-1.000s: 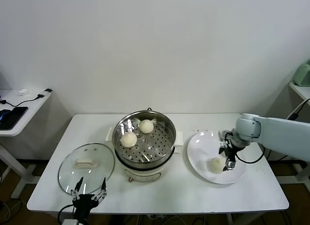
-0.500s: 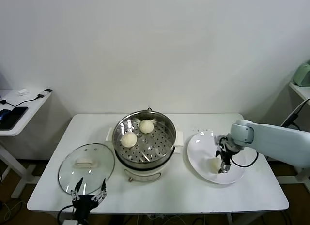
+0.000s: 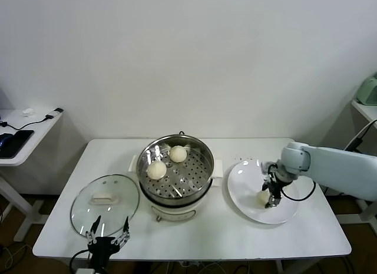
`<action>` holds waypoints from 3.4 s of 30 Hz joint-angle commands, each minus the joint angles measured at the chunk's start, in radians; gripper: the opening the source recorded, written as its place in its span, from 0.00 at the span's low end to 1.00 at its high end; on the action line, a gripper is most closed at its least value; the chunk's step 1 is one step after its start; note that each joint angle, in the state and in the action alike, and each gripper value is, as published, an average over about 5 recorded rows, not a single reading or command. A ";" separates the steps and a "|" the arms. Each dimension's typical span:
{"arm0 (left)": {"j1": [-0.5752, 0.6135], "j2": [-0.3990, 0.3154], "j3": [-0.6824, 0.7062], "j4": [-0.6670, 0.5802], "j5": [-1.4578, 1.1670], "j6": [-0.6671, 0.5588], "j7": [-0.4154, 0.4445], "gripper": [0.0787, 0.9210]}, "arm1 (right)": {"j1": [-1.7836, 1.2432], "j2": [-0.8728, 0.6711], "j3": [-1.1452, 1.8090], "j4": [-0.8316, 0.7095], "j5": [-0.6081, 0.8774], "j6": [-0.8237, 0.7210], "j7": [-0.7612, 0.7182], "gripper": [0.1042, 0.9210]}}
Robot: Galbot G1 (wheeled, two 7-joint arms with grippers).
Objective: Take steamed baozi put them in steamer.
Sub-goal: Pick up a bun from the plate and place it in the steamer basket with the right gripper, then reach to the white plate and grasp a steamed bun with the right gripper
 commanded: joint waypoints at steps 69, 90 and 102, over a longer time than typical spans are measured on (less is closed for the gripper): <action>0.037 -0.013 0.002 -0.041 0.006 -0.012 -0.006 0.88 | 0.396 0.538 0.024 -0.072 0.001 0.838 -0.251 0.88; 0.020 -0.026 0.005 -0.042 0.006 -0.005 -0.001 0.88 | 0.238 -0.125 -0.131 -0.117 0.017 0.257 -0.206 0.88; 0.035 -0.042 -0.006 -0.032 0.011 -0.013 -0.002 0.88 | -0.102 -0.053 0.139 -0.328 -0.163 0.257 -0.182 0.88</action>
